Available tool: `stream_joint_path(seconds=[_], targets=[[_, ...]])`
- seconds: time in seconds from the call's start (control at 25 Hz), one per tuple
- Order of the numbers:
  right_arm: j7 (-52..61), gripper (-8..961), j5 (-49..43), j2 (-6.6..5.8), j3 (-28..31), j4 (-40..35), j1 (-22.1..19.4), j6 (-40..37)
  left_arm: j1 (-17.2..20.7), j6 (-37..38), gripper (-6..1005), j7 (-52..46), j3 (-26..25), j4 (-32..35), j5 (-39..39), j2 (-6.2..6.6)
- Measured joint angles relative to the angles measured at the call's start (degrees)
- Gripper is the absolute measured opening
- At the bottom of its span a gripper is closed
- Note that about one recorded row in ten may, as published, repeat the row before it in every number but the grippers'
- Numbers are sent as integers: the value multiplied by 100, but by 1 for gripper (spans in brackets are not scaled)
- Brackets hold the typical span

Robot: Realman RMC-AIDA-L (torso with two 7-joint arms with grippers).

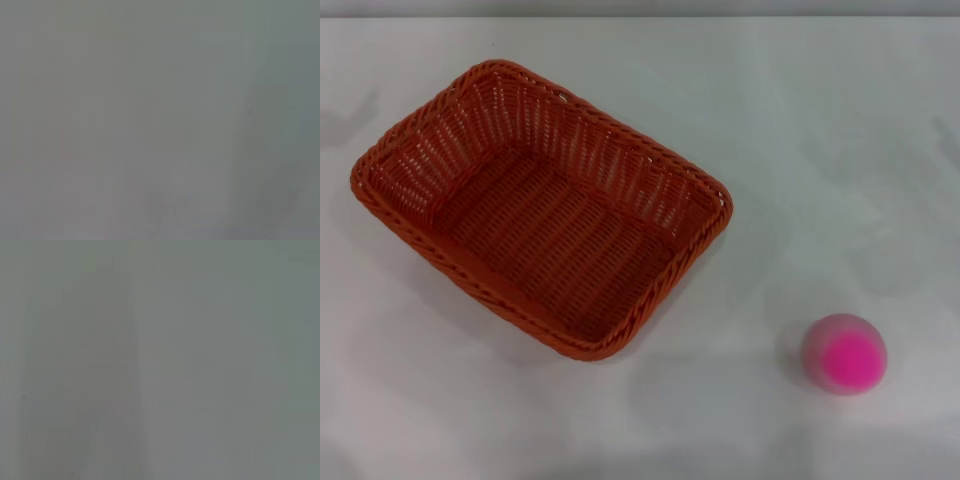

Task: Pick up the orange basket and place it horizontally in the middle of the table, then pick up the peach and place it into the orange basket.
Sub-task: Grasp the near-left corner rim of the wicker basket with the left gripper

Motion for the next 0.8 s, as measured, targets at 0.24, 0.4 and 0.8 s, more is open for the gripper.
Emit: stream_joint_path(seconds=[0.24,0.4,0.8], targets=[[1,737,6,0,0,10,-4,-3,13,43,875,9,-1,40,-6,-25],[-23,738,6,-1,1,42,-4,-3,15,47,875,11,6,44,0,-27],[-41,736,-30,0,-21,72,-12,-15,-385,-20,874,-785,80,149,831,211]])
